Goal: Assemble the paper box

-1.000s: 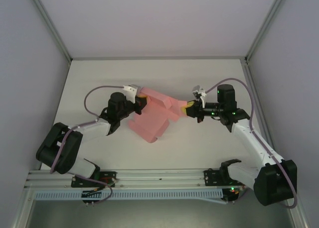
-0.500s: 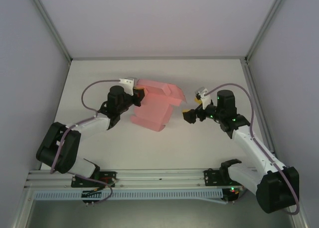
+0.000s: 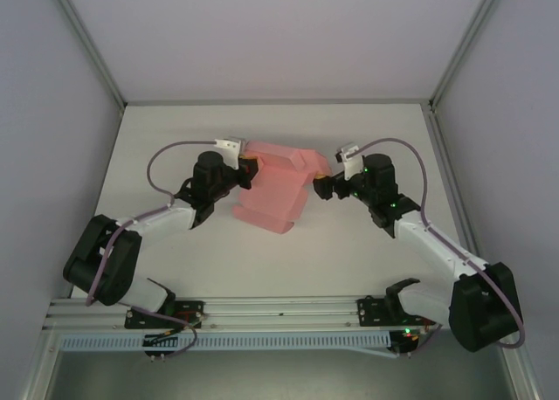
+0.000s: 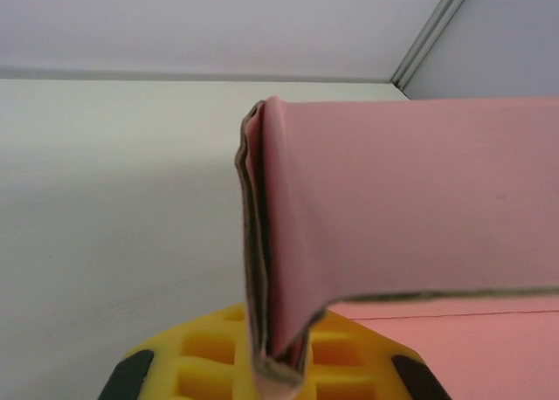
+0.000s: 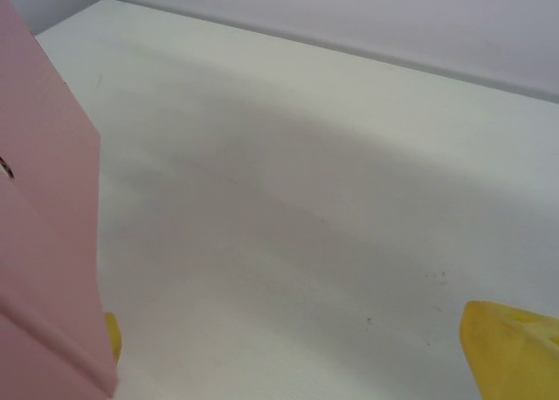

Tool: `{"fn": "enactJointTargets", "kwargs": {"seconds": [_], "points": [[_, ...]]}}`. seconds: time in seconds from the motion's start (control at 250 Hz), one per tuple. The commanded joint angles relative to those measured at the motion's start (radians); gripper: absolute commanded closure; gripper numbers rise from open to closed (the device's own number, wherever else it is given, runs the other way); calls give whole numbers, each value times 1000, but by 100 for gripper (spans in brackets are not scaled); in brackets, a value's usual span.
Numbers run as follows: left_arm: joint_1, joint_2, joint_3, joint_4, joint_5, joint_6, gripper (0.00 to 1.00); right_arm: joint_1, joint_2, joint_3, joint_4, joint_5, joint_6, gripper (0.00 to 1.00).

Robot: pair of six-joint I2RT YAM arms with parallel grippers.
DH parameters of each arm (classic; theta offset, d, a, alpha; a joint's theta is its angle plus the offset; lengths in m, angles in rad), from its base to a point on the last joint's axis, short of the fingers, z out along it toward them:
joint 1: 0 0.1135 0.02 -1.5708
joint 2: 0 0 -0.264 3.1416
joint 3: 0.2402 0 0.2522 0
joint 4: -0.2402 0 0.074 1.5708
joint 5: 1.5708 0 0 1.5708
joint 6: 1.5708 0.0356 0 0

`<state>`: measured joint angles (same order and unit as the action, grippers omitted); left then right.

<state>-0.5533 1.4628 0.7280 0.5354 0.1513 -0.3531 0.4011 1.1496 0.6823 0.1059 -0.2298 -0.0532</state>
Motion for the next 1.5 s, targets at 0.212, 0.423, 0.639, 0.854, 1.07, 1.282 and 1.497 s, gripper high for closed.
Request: {"fn": "enactJointTargets", "kwargs": {"seconds": [0.212,0.423,0.639,0.854,1.07,1.282,1.497], "points": [[-31,32,40,-23,-74,38,100,65,-7,51,58,133,119,0],[-52,21,37,-2,-88,48,100,101,56,111,-52,217,114,0],[-59,5,44,2,-64,5,100,159,154,117,8,288,117,0],[-62,4,37,13,-44,-27,100,244,220,116,86,476,98,0],[-50,15,39,-59,-153,-16,100,246,119,93,9,501,115,0],[-9,28,30,-101,-166,-25,100,241,-138,21,-182,390,106,0],[-4,23,30,-104,-132,16,100,176,-332,2,-258,352,112,0]]}}
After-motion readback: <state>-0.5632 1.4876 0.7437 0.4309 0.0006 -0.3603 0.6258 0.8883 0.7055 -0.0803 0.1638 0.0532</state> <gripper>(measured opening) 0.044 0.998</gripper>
